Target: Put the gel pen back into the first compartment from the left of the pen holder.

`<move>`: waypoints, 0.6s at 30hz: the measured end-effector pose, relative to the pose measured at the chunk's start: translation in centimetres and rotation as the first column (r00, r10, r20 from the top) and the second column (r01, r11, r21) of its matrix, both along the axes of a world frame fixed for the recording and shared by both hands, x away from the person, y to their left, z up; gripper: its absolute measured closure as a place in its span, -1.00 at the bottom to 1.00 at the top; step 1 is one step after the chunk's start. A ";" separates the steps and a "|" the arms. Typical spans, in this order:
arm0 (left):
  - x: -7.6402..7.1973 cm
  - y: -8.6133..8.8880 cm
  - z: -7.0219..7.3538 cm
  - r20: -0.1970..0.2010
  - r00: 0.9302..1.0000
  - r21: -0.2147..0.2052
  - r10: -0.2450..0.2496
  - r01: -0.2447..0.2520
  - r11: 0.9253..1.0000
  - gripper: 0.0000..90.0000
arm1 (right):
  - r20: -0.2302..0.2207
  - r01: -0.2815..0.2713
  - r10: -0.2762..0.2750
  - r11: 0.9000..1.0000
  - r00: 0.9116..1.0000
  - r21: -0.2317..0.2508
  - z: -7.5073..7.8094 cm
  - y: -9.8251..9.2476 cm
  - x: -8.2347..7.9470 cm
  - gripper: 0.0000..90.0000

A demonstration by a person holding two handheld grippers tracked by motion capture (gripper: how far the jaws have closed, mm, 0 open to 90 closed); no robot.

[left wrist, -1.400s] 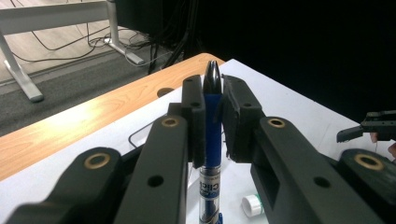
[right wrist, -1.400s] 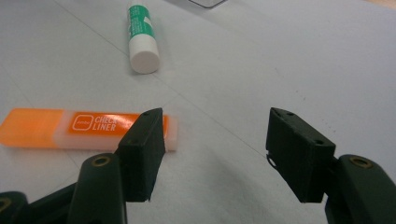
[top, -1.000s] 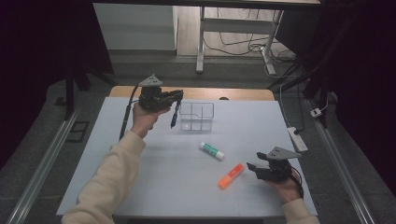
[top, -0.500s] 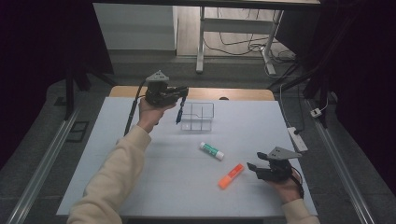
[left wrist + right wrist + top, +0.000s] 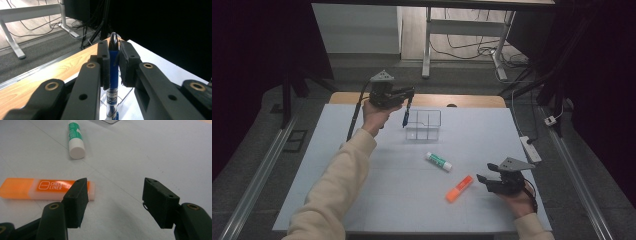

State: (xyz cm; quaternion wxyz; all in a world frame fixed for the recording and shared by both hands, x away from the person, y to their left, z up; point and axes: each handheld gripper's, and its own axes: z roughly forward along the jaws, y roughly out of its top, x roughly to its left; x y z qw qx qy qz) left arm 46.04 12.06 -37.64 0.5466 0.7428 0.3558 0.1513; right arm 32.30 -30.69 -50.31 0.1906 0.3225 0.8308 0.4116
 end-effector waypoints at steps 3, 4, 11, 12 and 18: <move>0.4 -0.2 0.1 -0.002 1.000 0.001 0.002 -0.002 1.000 0.76 | 0.000 0.000 0.000 1.000 1.000 -0.004 0.0 0.0 0.0 -0.19; 0.6 -0.3 0.1 -0.002 1.000 -0.003 0.002 -0.002 1.000 0.76 | 0.000 -0.001 0.001 1.000 1.000 -0.002 0.0 0.0 0.0 -0.19; 1.8 -0.7 0.3 0.010 1.000 -0.016 0.007 -0.007 1.000 0.76 | -0.002 0.006 -0.006 1.000 1.000 -0.006 -0.1 -0.1 0.1 -0.19; 1.9 -0.8 0.3 0.012 1.000 -0.013 0.010 -0.010 1.000 0.76 | -0.002 0.008 -0.008 1.000 1.000 -0.004 -0.1 -0.1 0.1 -0.19; 3.0 -0.9 -0.7 0.000 1.000 -0.014 0.031 -0.031 0.999 0.76 | -0.007 0.004 -0.004 1.000 1.000 0.000 -0.1 -0.2 0.1 -0.19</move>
